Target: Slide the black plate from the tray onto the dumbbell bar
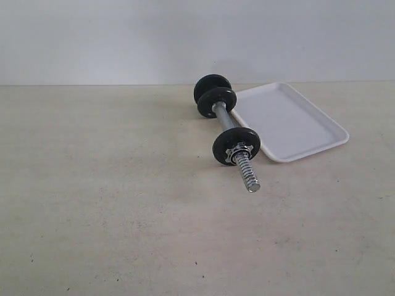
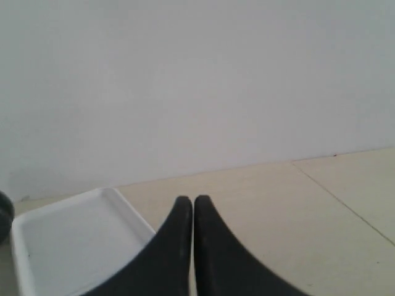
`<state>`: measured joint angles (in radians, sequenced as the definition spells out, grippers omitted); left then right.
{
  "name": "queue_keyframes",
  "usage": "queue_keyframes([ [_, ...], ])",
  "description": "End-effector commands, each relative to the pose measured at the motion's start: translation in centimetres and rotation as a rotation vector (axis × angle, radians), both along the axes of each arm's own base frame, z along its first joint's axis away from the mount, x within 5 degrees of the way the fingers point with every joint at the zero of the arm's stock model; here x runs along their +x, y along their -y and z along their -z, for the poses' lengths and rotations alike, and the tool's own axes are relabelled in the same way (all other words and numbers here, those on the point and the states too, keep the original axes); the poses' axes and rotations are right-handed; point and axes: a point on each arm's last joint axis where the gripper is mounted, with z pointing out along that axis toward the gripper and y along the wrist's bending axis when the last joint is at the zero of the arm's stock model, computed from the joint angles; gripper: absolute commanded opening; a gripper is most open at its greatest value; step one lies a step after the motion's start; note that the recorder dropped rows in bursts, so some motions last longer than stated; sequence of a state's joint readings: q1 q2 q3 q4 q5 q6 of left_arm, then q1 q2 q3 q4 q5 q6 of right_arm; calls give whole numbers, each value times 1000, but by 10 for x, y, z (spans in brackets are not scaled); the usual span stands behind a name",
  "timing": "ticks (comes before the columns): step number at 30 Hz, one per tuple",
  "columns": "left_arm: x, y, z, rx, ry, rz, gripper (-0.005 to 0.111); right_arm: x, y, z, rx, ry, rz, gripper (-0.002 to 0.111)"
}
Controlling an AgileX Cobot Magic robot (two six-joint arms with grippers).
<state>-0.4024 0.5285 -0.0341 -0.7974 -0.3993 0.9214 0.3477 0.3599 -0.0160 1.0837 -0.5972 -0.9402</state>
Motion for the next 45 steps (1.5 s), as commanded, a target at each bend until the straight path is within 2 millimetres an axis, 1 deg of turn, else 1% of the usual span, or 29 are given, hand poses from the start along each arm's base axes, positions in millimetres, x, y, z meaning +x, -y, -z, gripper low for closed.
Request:
queue_keyframes([
  [1,3,3,10,18,-88,12,4,0,-9,7,-40,-68,-106,0],
  [5,3,5,15,25,-135,36,4,1,-16,11,-66,-113,-180,0],
  [10,0,7,24,-11,-195,56,4,-1,-25,19,-134,-180,-285,0],
  [16,-2,8,29,-63,-231,59,4,-2,-29,23,-132,-209,-338,0],
  [21,-4,11,32,-57,-275,99,4,-2,-30,23,-135,-209,-341,0],
  [24,-5,12,33,-58,-291,112,4,-2,-30,23,-84,-216,-338,0],
  [30,-5,13,34,-58,-294,115,4,-2,-30,24,-76,-218,-337,0],
  [36,-4,11,32,-57,-275,100,4,-2,-30,24,65,-220,-331,0],
  [45,-4,11,31,-57,-267,92,4,-2,-30,24,67,-220,-331,0],
])
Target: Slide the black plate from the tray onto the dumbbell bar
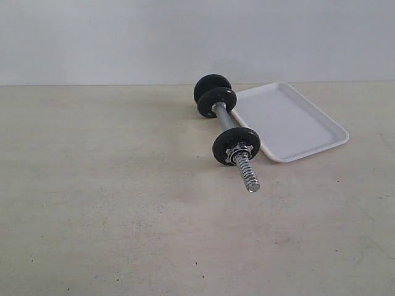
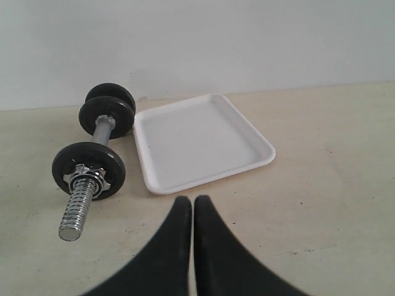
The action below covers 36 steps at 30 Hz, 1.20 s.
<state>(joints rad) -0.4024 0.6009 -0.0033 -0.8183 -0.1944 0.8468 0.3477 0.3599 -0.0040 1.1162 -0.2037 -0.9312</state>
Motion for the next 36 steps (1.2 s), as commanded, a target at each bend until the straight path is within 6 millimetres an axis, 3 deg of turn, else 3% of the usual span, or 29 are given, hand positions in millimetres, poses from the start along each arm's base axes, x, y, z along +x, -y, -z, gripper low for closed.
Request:
queue_keyframes([
  [1,0,-1,0,-2,4,-14,4,-1,0,1,8,0,-1,0],
  [8,-1,-1,-2,-6,30,-9,4,-1,0,1,8,0,-1,0],
  [14,-10,6,-14,573,341,311,4,-1,0,1,8,0,-1,0],
  [19,-20,-3,-9,905,348,387,4,-1,0,1,8,0,-1,0],
  [24,-34,-19,3,970,189,330,4,-1,0,1,10,0,0,0],
  [29,-44,-27,-8,966,300,147,4,-1,0,1,10,0,0,0],
  [36,-45,-37,-10,990,238,-33,4,-3,2,-2,23,29,19,0],
])
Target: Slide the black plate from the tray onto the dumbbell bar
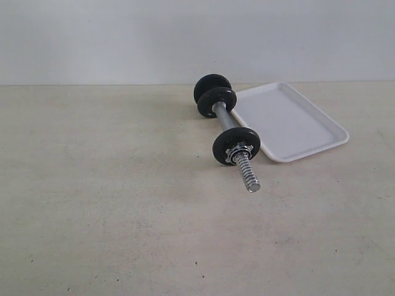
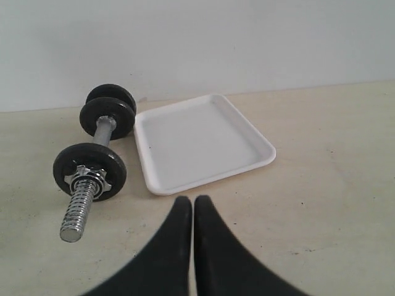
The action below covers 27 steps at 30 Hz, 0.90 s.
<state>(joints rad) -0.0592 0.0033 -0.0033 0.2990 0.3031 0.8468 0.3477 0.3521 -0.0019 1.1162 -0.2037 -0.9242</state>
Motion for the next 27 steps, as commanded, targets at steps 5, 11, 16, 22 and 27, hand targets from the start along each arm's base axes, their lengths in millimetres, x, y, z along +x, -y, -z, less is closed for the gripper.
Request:
queue_keyframes([
  [5,-1,-5,0,-8,14,-94,4,-6,18,-7,28,86,199,0],
  [11,-1,-5,0,-8,14,-94,4,-20,21,-12,-56,180,257,0],
  [16,1,1,-4,-379,66,-91,4,-21,14,-9,-90,164,178,0],
  [22,-1,4,5,-796,-18,-175,4,-21,14,-9,-98,163,175,0],
  [27,-1,4,3,-933,7,-197,4,-22,11,-4,-163,109,137,0],
])
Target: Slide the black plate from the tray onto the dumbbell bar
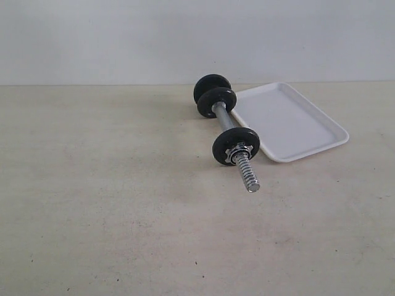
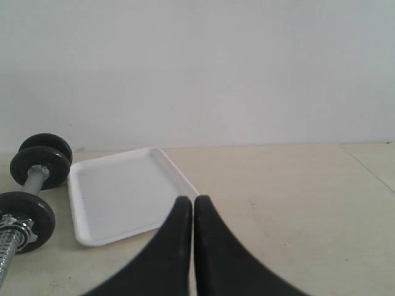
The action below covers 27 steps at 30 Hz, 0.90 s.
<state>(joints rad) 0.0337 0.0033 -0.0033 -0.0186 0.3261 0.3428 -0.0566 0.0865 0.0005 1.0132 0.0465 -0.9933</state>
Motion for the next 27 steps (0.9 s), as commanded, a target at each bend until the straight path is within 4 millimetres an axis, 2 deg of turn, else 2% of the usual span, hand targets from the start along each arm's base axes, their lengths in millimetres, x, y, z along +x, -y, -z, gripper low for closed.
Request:
queue_keyframes([
  [1,0,0,-1,-145,29,-32,4,-1,-2,7,-25,-77,-22,0],
  [3,1,0,-3,-184,50,-39,4,-1,-1,11,29,-122,-7,0],
  [10,1,0,-3,-350,51,-74,4,-8,5,20,-25,-201,61,0],
  [16,0,0,-1,-421,37,-92,4,-11,8,23,72,-221,138,0],
  [27,1,0,-3,-365,60,-85,4,-10,-2,23,29,-227,-66,0],
])
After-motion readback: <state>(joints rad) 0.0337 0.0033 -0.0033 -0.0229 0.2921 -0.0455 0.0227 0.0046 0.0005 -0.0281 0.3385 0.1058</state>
